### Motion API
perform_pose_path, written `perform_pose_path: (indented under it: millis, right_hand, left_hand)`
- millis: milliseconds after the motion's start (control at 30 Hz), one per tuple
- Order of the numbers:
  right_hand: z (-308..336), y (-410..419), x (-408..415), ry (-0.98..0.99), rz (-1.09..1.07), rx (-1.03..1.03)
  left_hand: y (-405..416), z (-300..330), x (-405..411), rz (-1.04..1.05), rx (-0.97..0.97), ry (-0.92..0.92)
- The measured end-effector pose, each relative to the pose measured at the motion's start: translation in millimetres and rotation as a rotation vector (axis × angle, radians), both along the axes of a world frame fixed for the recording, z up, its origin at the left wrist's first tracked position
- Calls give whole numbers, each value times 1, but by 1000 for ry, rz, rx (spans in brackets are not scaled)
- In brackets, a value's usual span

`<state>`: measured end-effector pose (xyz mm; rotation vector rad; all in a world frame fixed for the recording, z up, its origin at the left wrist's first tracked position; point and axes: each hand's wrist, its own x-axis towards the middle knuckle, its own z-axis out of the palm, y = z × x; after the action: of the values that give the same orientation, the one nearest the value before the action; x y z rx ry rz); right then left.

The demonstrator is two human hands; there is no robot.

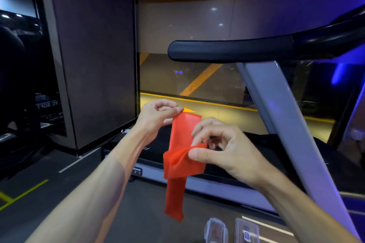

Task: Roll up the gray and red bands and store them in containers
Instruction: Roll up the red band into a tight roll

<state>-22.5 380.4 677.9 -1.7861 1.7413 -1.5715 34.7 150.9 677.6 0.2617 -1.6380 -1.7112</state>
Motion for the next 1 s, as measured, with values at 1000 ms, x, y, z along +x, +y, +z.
perform_pose_path:
  millis: [1000]
  right_hand:
    - [-18,-51,-38,-259,-364,-162]
  left_hand:
    - [8,11,6,-48,-78,77]
